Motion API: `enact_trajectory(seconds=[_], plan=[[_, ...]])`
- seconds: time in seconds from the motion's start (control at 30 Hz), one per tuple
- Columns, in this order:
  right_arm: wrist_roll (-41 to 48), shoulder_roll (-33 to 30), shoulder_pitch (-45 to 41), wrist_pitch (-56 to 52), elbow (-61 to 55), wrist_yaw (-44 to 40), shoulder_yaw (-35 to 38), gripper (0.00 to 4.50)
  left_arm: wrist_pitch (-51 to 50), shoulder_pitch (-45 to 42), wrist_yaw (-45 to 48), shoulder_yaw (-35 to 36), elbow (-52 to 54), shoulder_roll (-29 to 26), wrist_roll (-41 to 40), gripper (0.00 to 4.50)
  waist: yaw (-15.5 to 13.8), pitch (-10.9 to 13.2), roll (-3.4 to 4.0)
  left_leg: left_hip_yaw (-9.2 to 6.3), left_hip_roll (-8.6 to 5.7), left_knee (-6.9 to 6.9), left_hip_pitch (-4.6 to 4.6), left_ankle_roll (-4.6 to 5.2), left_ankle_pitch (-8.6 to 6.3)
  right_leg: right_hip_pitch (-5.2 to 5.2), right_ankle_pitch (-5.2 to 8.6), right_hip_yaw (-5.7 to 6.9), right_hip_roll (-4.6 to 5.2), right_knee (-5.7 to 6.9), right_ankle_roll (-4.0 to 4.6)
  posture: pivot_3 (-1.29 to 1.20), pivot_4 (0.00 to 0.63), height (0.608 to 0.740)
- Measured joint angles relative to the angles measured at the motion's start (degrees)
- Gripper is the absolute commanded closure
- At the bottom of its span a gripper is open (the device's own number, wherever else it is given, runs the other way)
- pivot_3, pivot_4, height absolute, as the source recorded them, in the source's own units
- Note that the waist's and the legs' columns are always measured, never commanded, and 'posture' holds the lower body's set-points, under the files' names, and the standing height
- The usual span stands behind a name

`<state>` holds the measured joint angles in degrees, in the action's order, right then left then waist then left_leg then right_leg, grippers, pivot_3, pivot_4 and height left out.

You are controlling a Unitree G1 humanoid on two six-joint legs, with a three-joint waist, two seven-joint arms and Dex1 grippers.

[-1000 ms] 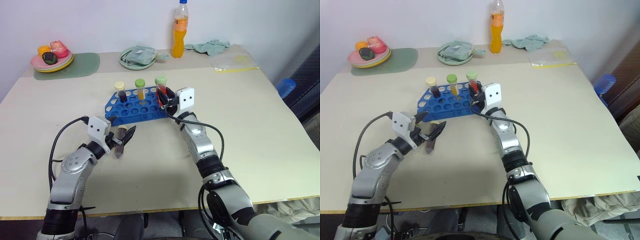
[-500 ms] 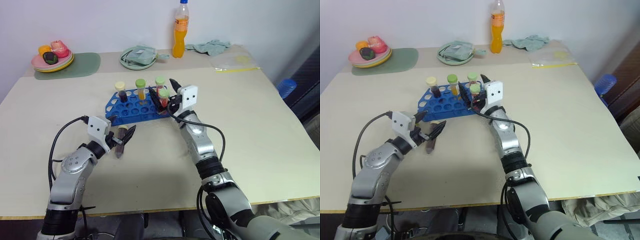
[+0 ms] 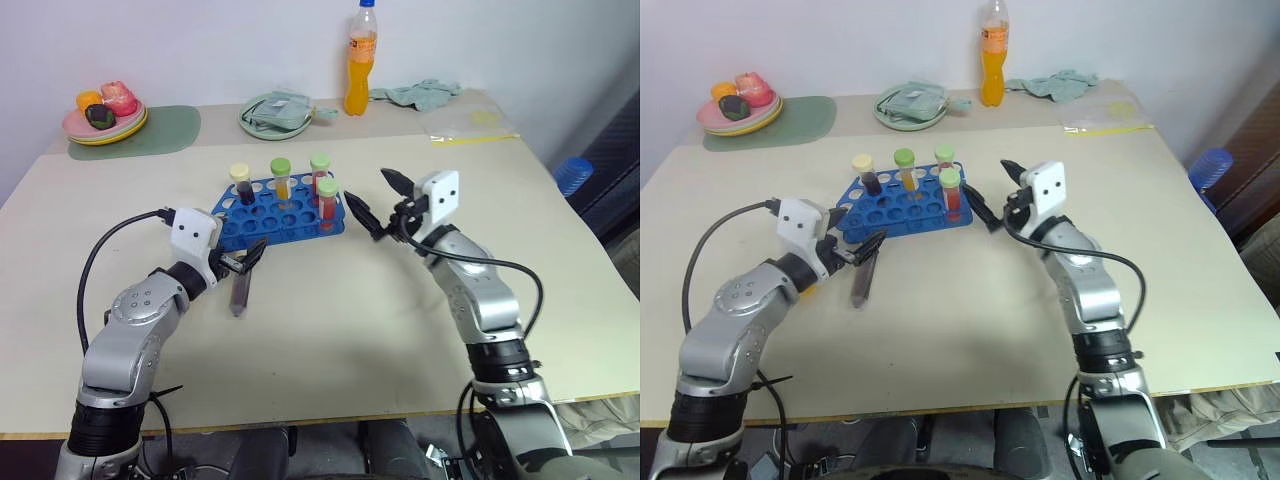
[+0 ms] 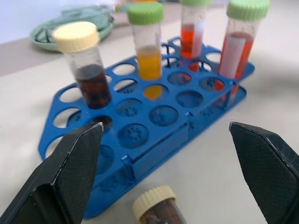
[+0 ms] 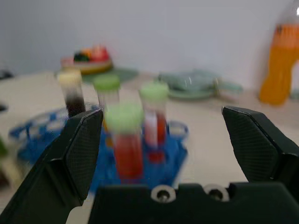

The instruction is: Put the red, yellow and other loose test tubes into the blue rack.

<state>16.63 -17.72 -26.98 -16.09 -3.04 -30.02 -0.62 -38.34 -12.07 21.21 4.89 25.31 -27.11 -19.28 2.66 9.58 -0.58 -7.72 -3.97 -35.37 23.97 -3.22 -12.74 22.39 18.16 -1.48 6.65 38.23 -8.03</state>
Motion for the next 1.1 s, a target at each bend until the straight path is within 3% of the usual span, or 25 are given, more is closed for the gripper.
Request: enact_trajectory(seconds=[0.2,0.43,0.63,1.0,1.1], plan=[[0.6,-6.2,2.9,-2.7,-5.2,-8.1,-2.9,0.04,-21.0,-6.5,-4.7,-2.1,4.0,-3.1,0.2,0.00,-0.3,0.0,-0.04,-0.01,-0.04,-0.04,0.00,0.04,-0.02,-0.07,0.01,0.01,0.03,-0.03,-0.02,0.00,0.150,0.740],[0.4,-12.9,6.6,-3.1,-8.2,-17.3,-6.3,0.04,-51.7,-22.6,-9.1,-0.8,5.1,-2.8,-4.4,0.00,-0.1,0.0,-0.10,-0.05,-0.03,-0.24,0.03,0.10,-0.06,-0.16,0.02,0.09,0.00,0.00,-0.05,0.00,0.150,0.740],[0.1,-13.0,6.8,-2.8,-8.2,-18.4,-7.5,0.04,-53.7,-24.0,-15.5,-2.1,1.2,-6.3,-14.9,0.00,-0.3,0.1,-0.14,-0.08,-0.02,-0.25,0.02,0.01,-0.01,-0.13,0.02,0.05,0.01,0.00,-0.04,0.00,0.150,0.740],[-0.6,-12.9,8.2,-2.8,-8.5,-18.5,-8.2,0.04,-53.7,-27.1,-22.1,-1.9,-14.2,-27.8,-35.5,0.00,-0.2,0.1,-0.16,-0.09,-0.03,-0.21,0.03,0.05,-0.03,-0.07,0.02,0.03,0.03,0.01,-0.03,0.00,0.150,0.740],[-0.8,-12.6,8.3,-2.7,-8.6,-18.2,-8.6,0.04,-53.7,-27.3,-23.1,-4.6,-16.8,-29.2,-39.5,0.00,-0.6,0.1,-0.16,-0.10,-0.05,-0.26,0.03,0.05,-0.03,-0.11,0.02,0.04,0.05,0.01,-0.03,0.00,0.150,0.740]])
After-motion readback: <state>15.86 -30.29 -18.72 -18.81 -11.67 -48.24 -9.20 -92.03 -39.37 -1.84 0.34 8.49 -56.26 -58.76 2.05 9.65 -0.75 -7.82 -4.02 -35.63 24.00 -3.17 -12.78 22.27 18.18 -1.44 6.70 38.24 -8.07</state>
